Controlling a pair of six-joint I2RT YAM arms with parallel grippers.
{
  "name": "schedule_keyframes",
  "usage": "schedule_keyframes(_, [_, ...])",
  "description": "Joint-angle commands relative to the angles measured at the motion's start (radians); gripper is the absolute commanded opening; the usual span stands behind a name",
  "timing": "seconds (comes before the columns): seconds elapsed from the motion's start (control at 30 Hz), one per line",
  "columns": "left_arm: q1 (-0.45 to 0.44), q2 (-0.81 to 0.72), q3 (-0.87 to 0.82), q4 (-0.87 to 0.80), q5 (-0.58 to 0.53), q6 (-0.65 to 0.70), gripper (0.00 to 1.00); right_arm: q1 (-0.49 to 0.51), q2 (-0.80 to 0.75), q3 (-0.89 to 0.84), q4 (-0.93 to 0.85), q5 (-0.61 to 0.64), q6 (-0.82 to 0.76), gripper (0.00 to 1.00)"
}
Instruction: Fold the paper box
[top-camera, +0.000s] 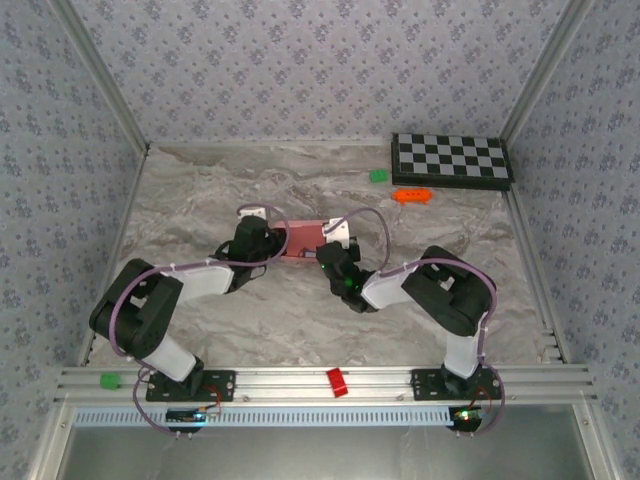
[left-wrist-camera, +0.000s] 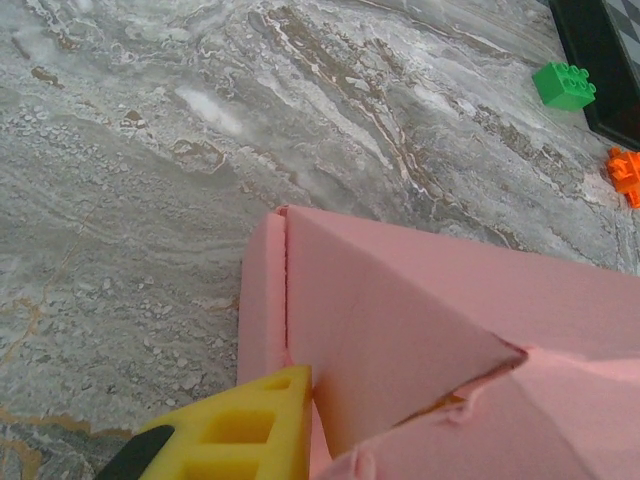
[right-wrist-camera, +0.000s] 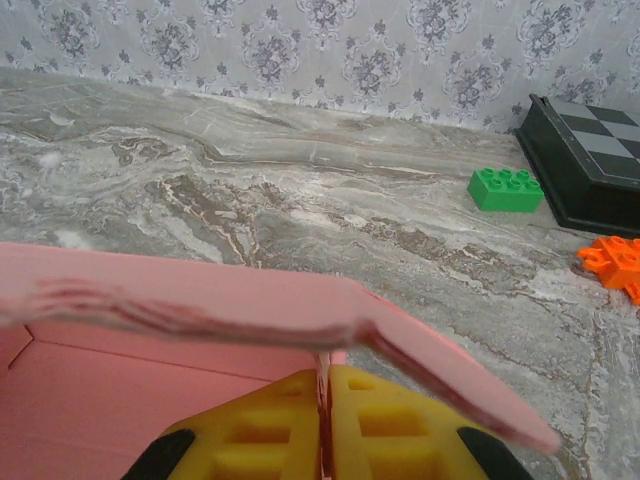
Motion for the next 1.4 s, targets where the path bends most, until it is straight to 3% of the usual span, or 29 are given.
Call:
schedule_keyframes(0.0, [-0.003,-0.016,-0.016,0.004,0.004,-0.016,0.17,0.013,-0.008,-0.024,-0.046,0.031,0.027,0.11])
schedule_keyframes(0.43, [-0.004,-0.034,-0.048,0.013,0.009,-0.017,0.18,0.027,-0.016,-0.046,-0.05,0.052,0.04,0.12])
schedule_keyframes(0.8, [-0.005,-0.109,-0.059,-0.015,0.011,0.026,0.26,0.027,-0.071,-0.083,-0.065,0.069,0.034,0.34])
schedule_keyframes(1.27, [-0.004,-0.278,-0.124,-0.154,-0.007,0.063,0.32,0.05,-0.164,-0.152,-0.114,0.073,0.051,0.49])
schedule_keyframes(1.37, [-0.005,-0.351,-0.124,-0.238,-0.046,0.098,0.38,0.054,-0.22,-0.164,-0.193,0.07,0.083,0.52])
